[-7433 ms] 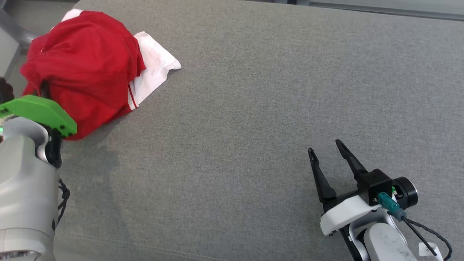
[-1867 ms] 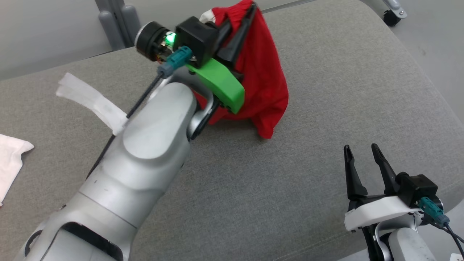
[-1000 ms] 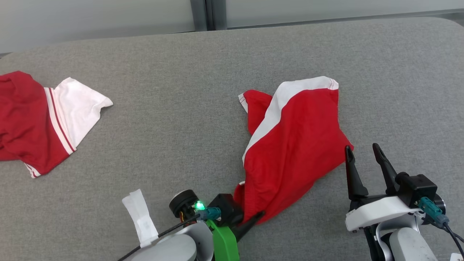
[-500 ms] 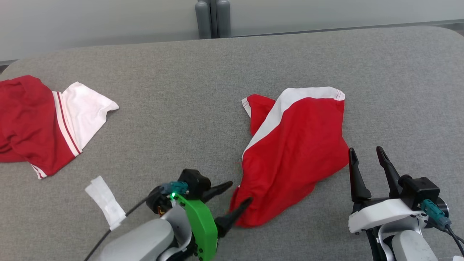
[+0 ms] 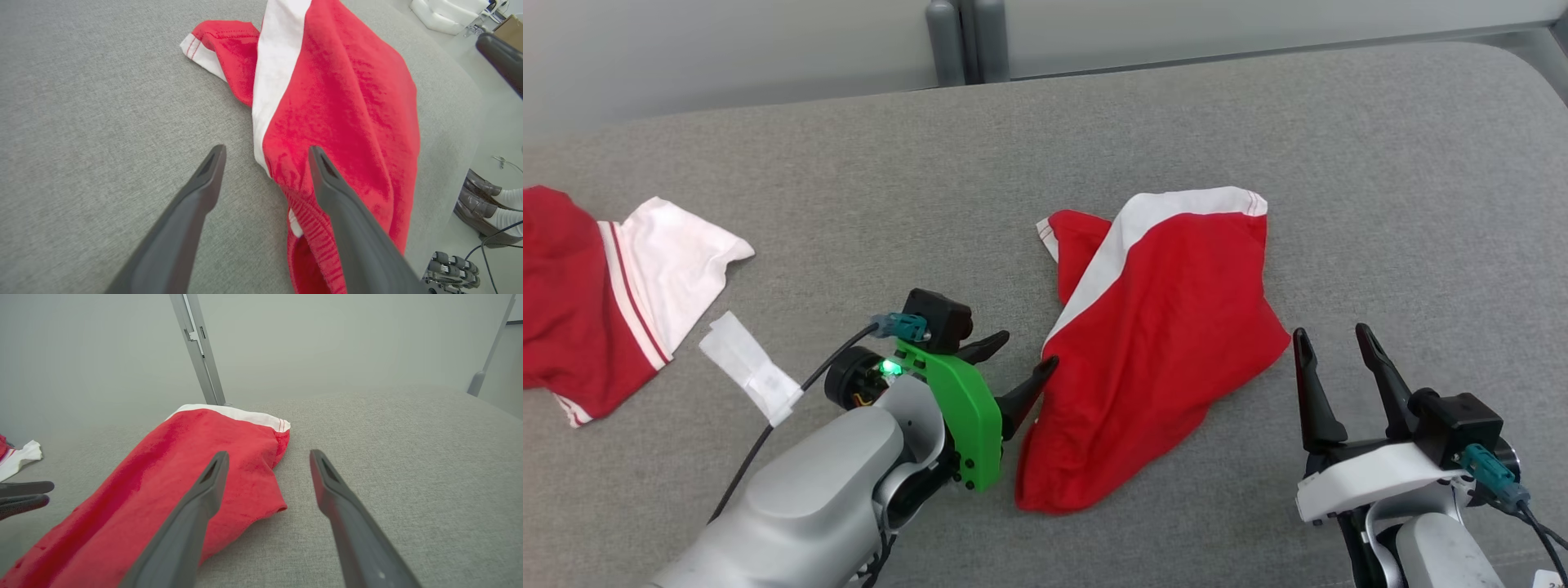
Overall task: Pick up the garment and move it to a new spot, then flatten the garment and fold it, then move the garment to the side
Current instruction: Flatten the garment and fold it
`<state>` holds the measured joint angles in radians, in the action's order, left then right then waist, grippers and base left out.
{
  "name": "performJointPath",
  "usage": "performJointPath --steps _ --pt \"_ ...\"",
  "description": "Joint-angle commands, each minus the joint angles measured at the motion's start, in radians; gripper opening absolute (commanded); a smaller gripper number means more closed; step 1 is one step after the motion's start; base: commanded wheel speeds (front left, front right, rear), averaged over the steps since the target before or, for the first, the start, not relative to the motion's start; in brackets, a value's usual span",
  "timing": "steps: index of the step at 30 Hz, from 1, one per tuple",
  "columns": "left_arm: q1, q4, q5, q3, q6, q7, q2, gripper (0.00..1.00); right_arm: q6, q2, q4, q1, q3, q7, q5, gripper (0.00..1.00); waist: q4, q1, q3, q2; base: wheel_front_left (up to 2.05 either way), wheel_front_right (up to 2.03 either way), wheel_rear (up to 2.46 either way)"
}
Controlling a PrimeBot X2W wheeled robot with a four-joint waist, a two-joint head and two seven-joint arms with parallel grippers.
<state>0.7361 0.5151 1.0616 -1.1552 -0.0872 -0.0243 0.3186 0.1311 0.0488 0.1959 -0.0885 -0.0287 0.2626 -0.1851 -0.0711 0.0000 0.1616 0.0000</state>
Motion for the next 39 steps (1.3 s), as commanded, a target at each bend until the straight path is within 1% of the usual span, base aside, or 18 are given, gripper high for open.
performJointPath --steps 1,3,9,17,18,19,20,21,23,27,29,32,33,34,37,39 --pt "0.019 0.037 0.009 -0.002 -0.008 -0.011 -0.015 1.0 -0.001 0.003 -0.001 -0.011 0.0 0.003 -0.008 1.0 -0.03 0.0 0.018 0.0 0.0 0.0 0.0" --pt "0.03 0.088 0.02 -0.009 -0.012 -0.034 -0.035 1.0 -0.001 0.003 -0.002 -0.015 -0.001 0.003 -0.01 1.0 -0.048 0.0 0.026 0.0 0.0 0.0 0.0" --pt "0.045 0.195 0.026 -0.025 -0.024 -0.053 -0.066 1.0 -0.001 0.002 -0.004 -0.012 0.003 0.003 -0.025 1.0 -0.091 0.0 0.04 0.0 0.0 0.0 0.0" --pt "0.051 0.254 0.045 -0.041 -0.039 -0.067 -0.099 1.0 -0.001 0.002 -0.005 -0.018 0.0 0.003 -0.031 1.0 -0.11 0.0 0.046 0.0 0.0 0.0 0.0" --pt "0.052 0.256 0.047 -0.043 -0.041 -0.066 -0.101 0.89 -0.001 0.003 -0.006 -0.019 0.0 0.003 -0.031 1.0 -0.111 0.0 0.047 0.0 0.0 0.0 0.0" --pt "0.052 0.259 0.05 -0.046 -0.042 -0.064 -0.104 0.38 -0.001 0.003 -0.006 -0.019 -0.001 0.003 -0.032 1.0 -0.112 0.0 0.047 0.0 0.0 0.0 0.0" --pt "0.054 0.26 0.049 -0.047 -0.043 -0.055 -0.105 0.04 -0.001 0.003 -0.006 -0.02 -0.001 0.003 -0.034 1.0 -0.113 0.0 0.048 0.0 0.0 0.0 0.0" --pt "0.059 0.263 0.045 -0.049 -0.042 -0.045 -0.105 0.0 -0.001 0.003 -0.006 -0.021 -0.001 0.003 -0.034 1.0 -0.115 0.0 0.049 0.0 0.0 0.0 0.0" --pt "0.081 0.278 0.022 -0.046 -0.041 -0.005 -0.097 0.0 -0.001 0.003 -0.006 -0.021 0.0 0.003 -0.036 1.0 -0.117 0.0 0.05 0.0 0.0 0.0 0.0" --pt "0.108 0.319 -0.012 -0.038 -0.023 0.078 -0.093 0.0 -0.001 0.003 -0.007 -0.019 0.002 0.003 -0.038 1.0 -0.121 0.0 0.05 0.0 0.0 0.0 0.0" --pt "0.137 0.333 -0.041 -0.03 -0.002 0.139 -0.094 0.0 -0.001 0.003 -0.006 -0.019 0.003 0.003 -0.04 1.0 -0.123 0.0 0.05 0.0 0.0 0.0 0.0" --pt "0.187 0.359 -0.093 -0.021 0.046 0.237 -0.092 0.0 -0.001 0.003 -0.004 -0.021 -0.001 0.003 -0.042 1.0 -0.129 0.0 0.05 0.0 0.0 0.0 0.0" --pt "0.2 0.364 -0.11 -0.019 0.058 0.254 -0.094 0.0 -0.001 0.002 -0.004 -0.022 -0.002 0.003 -0.043 1.0 -0.131 0.0 0.05 0.0 0.0 0.0 0.0" --pt "0.225 0.368 -0.135 -0.016 0.079 0.27 -0.094 0.0 -0.001 0.003 -0.003 -0.023 -0.003 0.003 -0.043 1.0 -0.134 0.0 0.05 0.0 0.0 0.0 0.0" --pt "0.293 0.355 -0.211 0.007 0.143 0.289 -0.088 0.0 -0.001 0.003 -0.005 -0.021 -0.004 0.003 -0.046 1.0 -0.141 0.0 0.051 0.0 0.0 0.0 0.0" --pt "0.338 0.281 -0.293 0.054 0.197 0.291 -0.079 0.0 -0.001 0.002 -0.008 -0.021 -0.002 0.003 -0.047 1.0 -0.144 0.0 0.053 0.0 0.0 0.0 0.0"
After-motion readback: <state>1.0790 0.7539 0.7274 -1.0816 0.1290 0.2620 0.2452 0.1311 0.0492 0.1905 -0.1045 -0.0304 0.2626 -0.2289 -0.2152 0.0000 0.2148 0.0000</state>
